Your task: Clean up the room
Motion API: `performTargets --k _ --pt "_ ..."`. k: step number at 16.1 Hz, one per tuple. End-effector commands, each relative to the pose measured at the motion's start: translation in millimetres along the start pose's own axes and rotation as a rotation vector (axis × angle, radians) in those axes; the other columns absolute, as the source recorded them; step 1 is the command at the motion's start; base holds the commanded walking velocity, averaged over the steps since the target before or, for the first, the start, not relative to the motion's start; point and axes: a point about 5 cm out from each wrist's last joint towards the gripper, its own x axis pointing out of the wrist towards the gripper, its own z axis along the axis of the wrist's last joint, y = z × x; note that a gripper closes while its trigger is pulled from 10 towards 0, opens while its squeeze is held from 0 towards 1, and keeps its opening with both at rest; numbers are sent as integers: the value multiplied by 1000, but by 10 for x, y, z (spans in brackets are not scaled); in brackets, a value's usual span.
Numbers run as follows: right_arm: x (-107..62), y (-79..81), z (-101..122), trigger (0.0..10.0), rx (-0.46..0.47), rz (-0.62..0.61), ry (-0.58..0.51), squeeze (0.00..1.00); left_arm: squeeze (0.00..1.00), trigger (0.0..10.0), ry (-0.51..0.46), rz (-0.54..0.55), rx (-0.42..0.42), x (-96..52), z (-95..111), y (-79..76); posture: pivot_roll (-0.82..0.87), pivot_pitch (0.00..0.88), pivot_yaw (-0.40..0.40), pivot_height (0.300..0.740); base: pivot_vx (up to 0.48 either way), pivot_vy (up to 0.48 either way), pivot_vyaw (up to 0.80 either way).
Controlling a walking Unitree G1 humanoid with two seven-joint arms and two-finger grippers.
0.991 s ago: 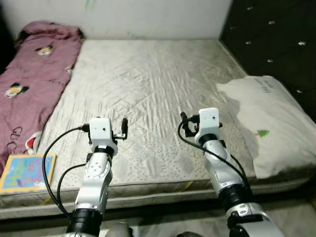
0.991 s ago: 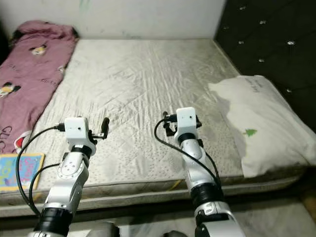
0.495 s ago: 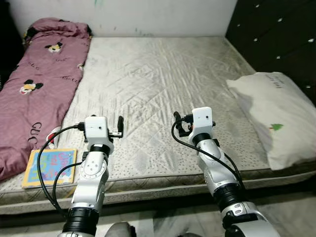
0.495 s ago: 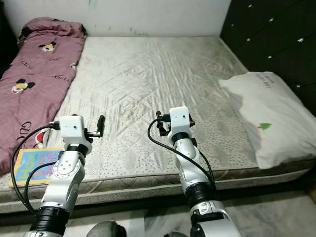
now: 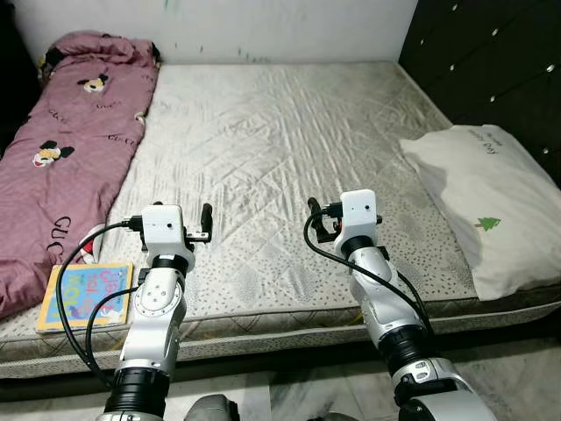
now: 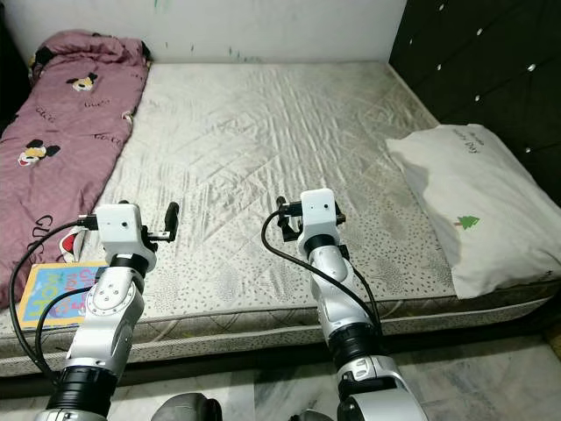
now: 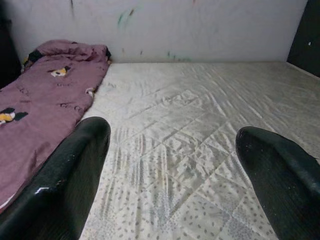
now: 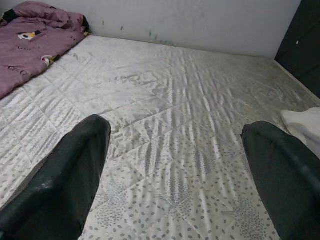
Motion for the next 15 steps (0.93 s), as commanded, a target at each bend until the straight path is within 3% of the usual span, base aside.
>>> performTargets --k 1,2,3,7,15 --pt "25 -18 41 10000 9 -6 -8 0 0 10000 -54 17 74 12 66 28 120 0 -29 740 0 0 0" --pt "25 -18 40 10000 9 -6 -8 0 0 10000 -71 4 68 10 84 27 120 0 -29 740 0 0 0" --pt "26 -18 40 10000 9 -5 -7 0 0 10000 -79 -25 8 6 87 34 120 0 -29 740 0 0 0" --pt "26 -17 38 10000 9 -5 -6 0 0 10000 -45 -2 -8 -3 38 41 120 0 -29 740 0 0 0" --pt "29 -9 37 10000 3 -2 -3 0 0 10000 20 -13 21 15 -63 16 118 0 -27 740 0 0 0"
